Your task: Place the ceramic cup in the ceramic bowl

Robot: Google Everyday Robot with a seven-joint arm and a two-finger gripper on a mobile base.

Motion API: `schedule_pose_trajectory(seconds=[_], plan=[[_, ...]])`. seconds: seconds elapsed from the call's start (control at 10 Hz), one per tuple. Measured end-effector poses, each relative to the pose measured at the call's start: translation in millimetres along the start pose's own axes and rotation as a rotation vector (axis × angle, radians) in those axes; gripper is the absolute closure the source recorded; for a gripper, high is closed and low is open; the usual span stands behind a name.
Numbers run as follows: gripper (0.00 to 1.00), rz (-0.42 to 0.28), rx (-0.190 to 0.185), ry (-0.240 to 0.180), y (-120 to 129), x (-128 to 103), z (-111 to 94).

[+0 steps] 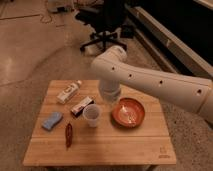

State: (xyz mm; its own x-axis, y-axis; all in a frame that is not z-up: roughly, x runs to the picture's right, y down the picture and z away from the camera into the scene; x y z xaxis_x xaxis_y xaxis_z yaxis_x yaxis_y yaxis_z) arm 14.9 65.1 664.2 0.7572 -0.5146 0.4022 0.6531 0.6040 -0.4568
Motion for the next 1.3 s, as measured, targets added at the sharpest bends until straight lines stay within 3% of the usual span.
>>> schedule_pose_trajectory(seconds=[0.2,0.6,0.8,1.3], plan=[[0.60,-0.001,-0.003,-0.005,-10,-10,1],[0.60,0.019,0.006,-0.008,-5,7,3],[0.60,0.026,-0.003,-0.019,-9,-3,0],[0.60,0.039,-0.001,-0.020,-13,9,-5]])
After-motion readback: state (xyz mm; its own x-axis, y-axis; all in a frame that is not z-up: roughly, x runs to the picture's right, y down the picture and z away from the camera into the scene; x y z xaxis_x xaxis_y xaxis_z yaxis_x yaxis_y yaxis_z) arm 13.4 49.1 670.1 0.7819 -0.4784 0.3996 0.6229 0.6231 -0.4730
